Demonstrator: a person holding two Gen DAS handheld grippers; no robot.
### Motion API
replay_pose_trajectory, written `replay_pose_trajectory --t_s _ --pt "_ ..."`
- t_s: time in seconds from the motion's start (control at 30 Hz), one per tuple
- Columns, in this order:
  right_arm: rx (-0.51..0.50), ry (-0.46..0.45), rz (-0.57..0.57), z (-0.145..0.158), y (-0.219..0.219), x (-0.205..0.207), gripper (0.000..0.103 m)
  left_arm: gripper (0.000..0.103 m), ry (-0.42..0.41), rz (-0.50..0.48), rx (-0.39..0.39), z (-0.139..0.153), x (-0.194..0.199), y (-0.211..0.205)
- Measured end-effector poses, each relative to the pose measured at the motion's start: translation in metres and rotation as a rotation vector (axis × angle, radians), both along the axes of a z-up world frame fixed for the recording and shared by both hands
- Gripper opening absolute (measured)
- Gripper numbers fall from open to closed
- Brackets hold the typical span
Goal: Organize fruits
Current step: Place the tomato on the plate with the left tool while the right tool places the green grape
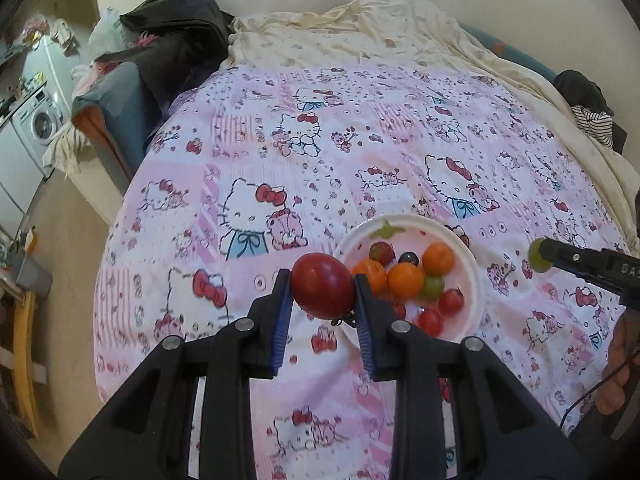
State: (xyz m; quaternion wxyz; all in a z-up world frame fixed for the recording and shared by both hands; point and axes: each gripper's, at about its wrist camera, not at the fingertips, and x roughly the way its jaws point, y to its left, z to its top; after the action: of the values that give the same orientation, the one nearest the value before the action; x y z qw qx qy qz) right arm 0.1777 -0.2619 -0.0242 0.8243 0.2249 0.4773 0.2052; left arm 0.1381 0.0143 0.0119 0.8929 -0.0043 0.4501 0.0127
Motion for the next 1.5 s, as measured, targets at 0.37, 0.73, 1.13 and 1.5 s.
replay_pose_trajectory --t_s 0.37,0.73,1.13,1.5 --pt "-0.054 0.117 0.061 -0.044 0.022 0.035 0.032 0.026 0.056 -0.05 -0.067 -0.038 0.043 -0.015" --pt "-0.08 0.199 0.066 -0.079 0.029 0.047 0.033 0.026 0.099 -0.101 -0.069 -0.077 0.098 -0.051" --pt "-0.099 0.216 0.03 -0.088 0.022 0.052 0.035 0.027 0.159 -0.106 -0.074 -0.108 0.119 -0.061" --pt "-0.089 0.175 -0.014 -0.078 0.018 0.05 0.084 0.074 0.185 -0.1 -0.064 -0.104 0.118 -0.059"
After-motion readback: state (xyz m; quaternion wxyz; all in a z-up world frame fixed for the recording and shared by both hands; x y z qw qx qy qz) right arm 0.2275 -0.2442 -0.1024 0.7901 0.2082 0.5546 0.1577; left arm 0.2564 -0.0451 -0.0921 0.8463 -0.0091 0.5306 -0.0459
